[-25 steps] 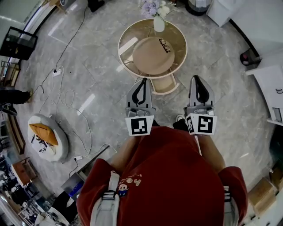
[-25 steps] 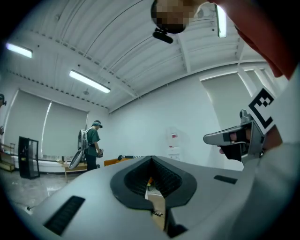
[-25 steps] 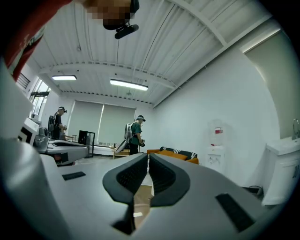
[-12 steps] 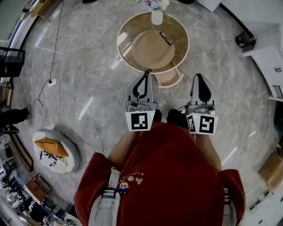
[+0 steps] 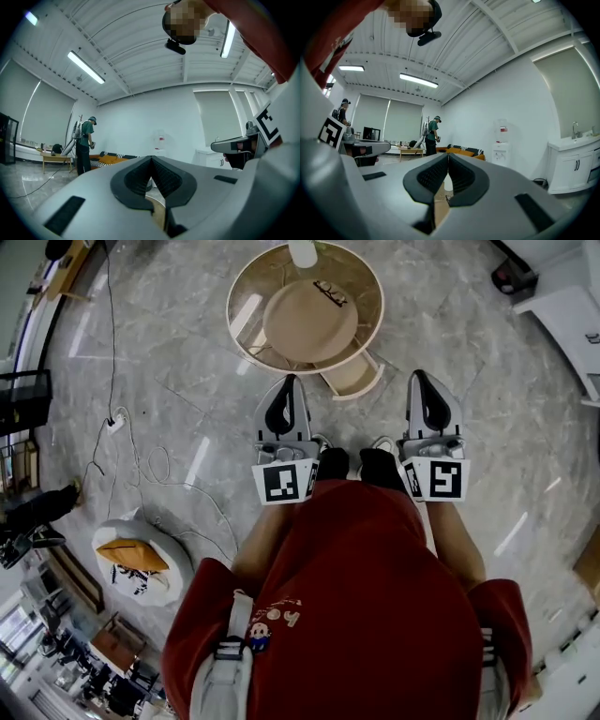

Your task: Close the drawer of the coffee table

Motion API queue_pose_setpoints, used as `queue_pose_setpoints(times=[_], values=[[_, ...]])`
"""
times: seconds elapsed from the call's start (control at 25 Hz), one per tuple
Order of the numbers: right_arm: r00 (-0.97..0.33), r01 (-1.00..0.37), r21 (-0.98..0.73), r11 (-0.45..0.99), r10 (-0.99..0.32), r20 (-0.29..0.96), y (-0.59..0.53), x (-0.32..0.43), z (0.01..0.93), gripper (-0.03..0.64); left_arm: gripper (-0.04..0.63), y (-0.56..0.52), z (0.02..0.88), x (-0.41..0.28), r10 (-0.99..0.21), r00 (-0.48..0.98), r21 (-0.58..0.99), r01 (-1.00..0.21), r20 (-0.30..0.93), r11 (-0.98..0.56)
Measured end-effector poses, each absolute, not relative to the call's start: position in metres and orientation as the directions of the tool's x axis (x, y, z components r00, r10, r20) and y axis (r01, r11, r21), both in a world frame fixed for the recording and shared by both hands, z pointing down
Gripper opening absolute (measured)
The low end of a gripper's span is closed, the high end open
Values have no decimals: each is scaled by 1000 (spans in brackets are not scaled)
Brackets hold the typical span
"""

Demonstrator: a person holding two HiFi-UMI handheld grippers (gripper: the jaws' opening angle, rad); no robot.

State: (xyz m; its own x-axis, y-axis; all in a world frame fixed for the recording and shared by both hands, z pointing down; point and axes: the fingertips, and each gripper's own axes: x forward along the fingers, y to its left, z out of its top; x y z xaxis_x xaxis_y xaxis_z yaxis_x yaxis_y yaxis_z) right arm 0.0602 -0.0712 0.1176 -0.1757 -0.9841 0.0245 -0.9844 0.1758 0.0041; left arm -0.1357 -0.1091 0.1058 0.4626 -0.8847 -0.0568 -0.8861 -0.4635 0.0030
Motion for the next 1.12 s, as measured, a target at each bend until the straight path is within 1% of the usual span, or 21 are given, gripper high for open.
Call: queue_pose_setpoints(times=[0.08, 0.2, 0.32, 0.4, 0.48, 0.6, 0.68, 0.76, 0.84, 0.92, 1.04, 1.12], values=[[-170, -985, -6, 170, -984, 60, -70, 68, 133, 21, 11, -110, 115, -127, -870, 493, -39, -870, -28, -492], [-165, -986, -24, 163, -974, 154, -65, 73, 157, 21, 11, -110, 127, -113, -841, 541, -107, -835, 18, -540], [-197, -980, -16, 198, -958, 209, -69, 72, 204, 21, 11, -120, 162, -97, -844, 536, -47, -842, 38, -537], [-208, -978, -32, 207, -940, 271, -64, 67, 243, 21, 11, -116, 203, -90, -819, 566, -35, -820, 96, -571], [-204, -979, -46, 200, -926, 318, -64, 67, 279, 21, 11, -113, 245, -82, -775, 610, -60, -778, 166, -626], [-192, -981, -60, 184, -897, 398, -67, 71, 335, 21, 11, -108, 312, -70, -712, 631, -46, -737, 307, -674], [-184, -983, -82, 165, -894, 408, -68, 72, 371, 21, 11, -103, 353, -63, -679, 636, -21, -724, 366, -690], [-179, -984, -103, 148, -887, 426, -64, 73, 409, 21, 11, -95, 393, -56, -655, 638, -3, -715, 404, -699], [-182, -983, -115, 144, -860, 477, -53, 72, 456, 21, 11, -87, 433, -53, -635, 638, 15, -711, 436, -703], [-184, -983, -121, 141, -834, 519, -44, 73, 505, 21, 11, -84, 475, -49, -619, 643, 14, -698, 452, -716], [-192, -981, -122, 149, -816, 545, -30, 73, 575, 21, 12, -74, 538, -46, -602, 639, 34, -698, 479, -715], [-196, -981, -115, 159, -785, 588, -20, 74, 624, 21, 11, -66, 578, -42, -581, 657, 22, -671, 481, -741]])
